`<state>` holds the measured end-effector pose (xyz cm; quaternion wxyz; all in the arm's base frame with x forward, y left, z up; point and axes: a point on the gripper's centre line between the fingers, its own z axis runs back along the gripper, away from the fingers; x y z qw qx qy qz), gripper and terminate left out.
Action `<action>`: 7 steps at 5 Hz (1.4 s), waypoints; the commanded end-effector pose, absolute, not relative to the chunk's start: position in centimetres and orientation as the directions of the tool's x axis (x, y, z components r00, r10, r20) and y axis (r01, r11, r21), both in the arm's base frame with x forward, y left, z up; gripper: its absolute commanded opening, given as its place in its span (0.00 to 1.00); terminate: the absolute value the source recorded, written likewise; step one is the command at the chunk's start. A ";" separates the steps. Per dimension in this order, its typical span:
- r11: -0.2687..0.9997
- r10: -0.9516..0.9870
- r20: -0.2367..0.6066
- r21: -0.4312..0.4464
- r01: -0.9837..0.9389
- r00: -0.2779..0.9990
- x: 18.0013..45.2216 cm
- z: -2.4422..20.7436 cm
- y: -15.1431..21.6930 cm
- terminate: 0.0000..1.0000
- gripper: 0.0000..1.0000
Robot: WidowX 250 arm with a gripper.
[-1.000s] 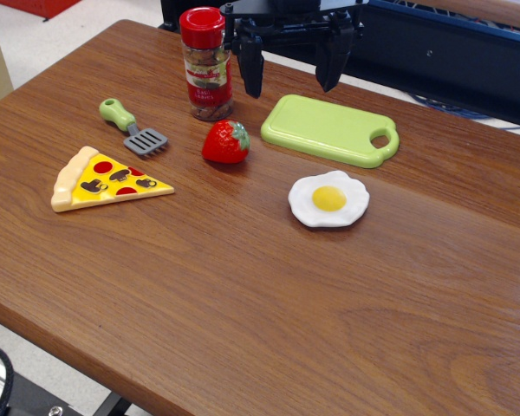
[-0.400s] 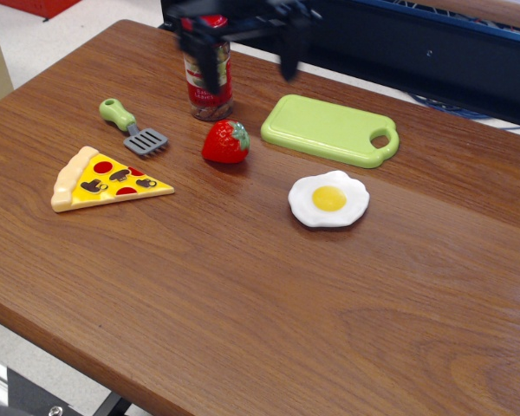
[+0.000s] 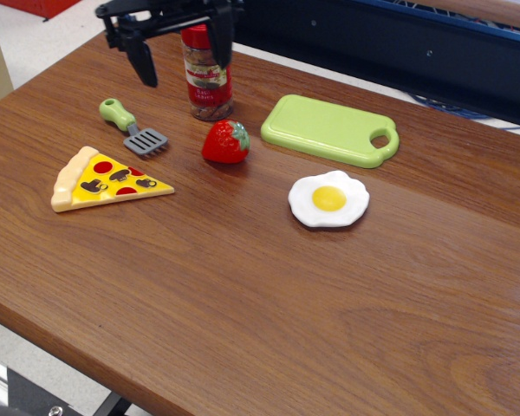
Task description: Put spatula on cutting board
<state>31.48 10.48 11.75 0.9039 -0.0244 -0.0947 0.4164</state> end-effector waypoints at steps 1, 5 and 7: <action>0.513 0.849 0.235 -0.155 -0.844 0.473 31.1 13.0 15.9 0.00 1.00; 0.269 0.942 0.238 -0.110 -0.957 0.237 33.7 8.0 20.9 0.00 1.00; 0.251 0.939 0.270 -0.109 -0.962 0.215 34.5 6.3 21.4 0.00 1.00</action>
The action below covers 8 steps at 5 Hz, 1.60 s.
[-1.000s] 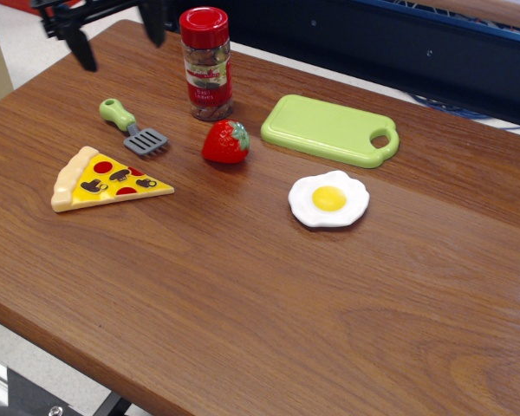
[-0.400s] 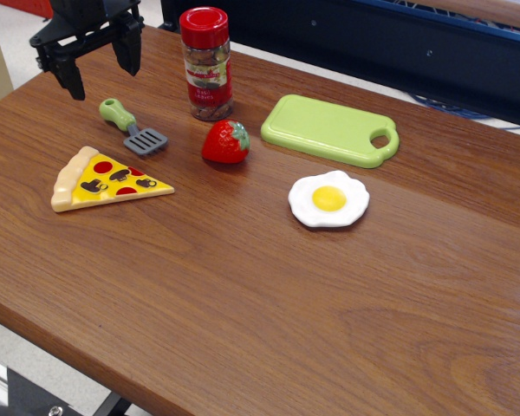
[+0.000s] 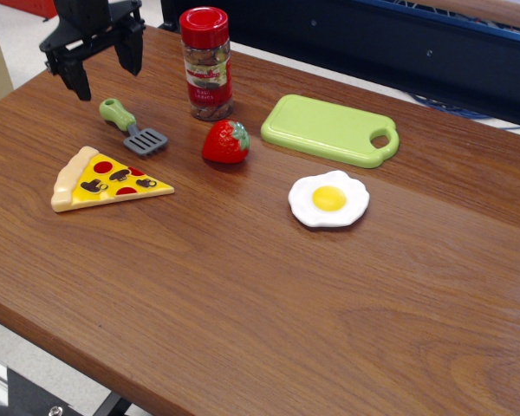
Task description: Put spatula on cutting board
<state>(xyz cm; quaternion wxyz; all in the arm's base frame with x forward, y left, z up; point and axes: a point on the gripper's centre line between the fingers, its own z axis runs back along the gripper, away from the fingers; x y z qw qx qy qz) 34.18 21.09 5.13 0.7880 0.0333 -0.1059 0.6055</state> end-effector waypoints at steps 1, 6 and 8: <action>0.244 0.940 0.270 -0.103 -0.964 0.209 34.8 5.7 21.1 0.00 1.00; 0.244 0.935 0.292 -0.109 -0.964 0.204 35.2 2.8 20.8 0.00 0.00; 0.233 0.933 0.304 -0.104 -0.967 0.192 35.0 2.4 21.1 0.00 0.00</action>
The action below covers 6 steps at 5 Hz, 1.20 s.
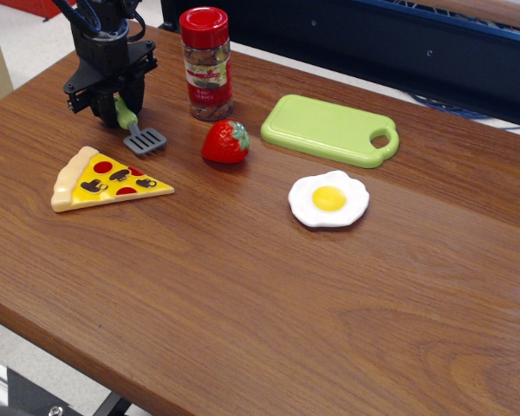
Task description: Put spatula on cutting board
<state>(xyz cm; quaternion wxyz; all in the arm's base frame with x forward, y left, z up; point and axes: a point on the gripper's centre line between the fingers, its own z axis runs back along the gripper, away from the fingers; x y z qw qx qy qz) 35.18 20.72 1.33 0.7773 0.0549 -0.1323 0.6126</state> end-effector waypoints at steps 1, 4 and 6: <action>0.248 0.931 0.304 -0.123 -0.961 0.201 34.5 4.7 21.0 0.00 0.00; 0.275 0.961 0.084 -0.133 -0.952 0.265 31.9 13.6 18.5 0.00 0.00; 0.240 0.970 0.056 -0.104 -0.965 0.236 31.0 15.3 10.9 0.00 0.00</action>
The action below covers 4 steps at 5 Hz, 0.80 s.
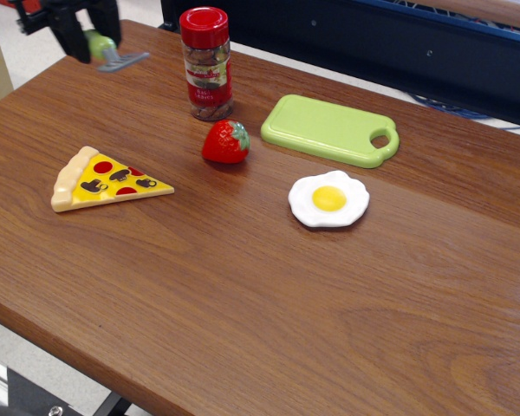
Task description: Put spatula on cutting board
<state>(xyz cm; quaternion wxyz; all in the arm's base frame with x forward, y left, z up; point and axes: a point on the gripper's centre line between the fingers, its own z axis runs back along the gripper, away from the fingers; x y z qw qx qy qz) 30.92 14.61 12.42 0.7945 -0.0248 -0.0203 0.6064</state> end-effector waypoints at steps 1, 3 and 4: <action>0.128 0.991 0.055 -0.095 -0.987 0.123 33.7 15.4 7.6 0.00 0.00; -0.150 0.984 0.079 -0.130 -0.980 -0.161 39.2 13.9 4.3 0.00 0.00; -0.245 0.958 0.112 -0.147 -0.958 -0.262 40.4 11.7 4.9 0.00 0.00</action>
